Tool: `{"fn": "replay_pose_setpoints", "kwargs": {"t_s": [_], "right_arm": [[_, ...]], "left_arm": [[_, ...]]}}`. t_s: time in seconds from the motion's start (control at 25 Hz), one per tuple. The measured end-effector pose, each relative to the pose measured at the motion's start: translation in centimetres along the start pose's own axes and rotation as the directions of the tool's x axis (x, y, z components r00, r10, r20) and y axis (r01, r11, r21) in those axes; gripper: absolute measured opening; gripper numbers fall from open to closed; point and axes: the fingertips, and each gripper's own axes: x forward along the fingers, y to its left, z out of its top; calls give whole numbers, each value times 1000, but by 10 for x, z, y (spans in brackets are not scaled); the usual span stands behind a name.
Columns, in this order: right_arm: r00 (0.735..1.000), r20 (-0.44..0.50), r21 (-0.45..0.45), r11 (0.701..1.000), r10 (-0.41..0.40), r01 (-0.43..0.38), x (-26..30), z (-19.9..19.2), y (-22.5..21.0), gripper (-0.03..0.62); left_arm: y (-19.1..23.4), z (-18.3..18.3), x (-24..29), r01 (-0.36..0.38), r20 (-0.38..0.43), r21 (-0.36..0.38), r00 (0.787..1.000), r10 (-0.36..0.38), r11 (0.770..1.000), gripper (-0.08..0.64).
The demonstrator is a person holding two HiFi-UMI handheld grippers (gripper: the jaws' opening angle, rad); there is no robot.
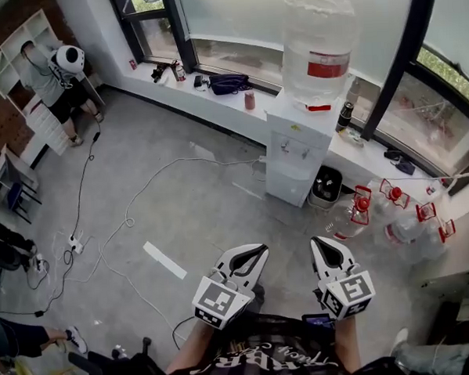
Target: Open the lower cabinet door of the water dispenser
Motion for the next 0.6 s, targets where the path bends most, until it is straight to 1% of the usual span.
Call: {"fn": "replay_pose_setpoints", "kwargs": {"t_s": [0.12, 0.24, 0.44, 0.6], "right_arm": [[1000, -4, -9, 999, -31, 31, 42, 12, -9, 11], [997, -4, -8, 997, -78, 78, 79, 20, -27, 11], [989, -19, -30, 989, -146, 145, 126, 23, -49, 11], [984, -60, -56, 985, -165, 162, 158, 15, -70, 11]], "left_arm": [[45, 1, 7, 10, -4, -12, 1000, -10, 1000, 20], [82, 3, 21, 34, -6, -1, 999, -34, 999, 20], [129, -3, 37, 76, -26, 10, 997, -76, 997, 20], [160, -9, 57, 90, -32, -3, 995, -90, 996, 20]]}}
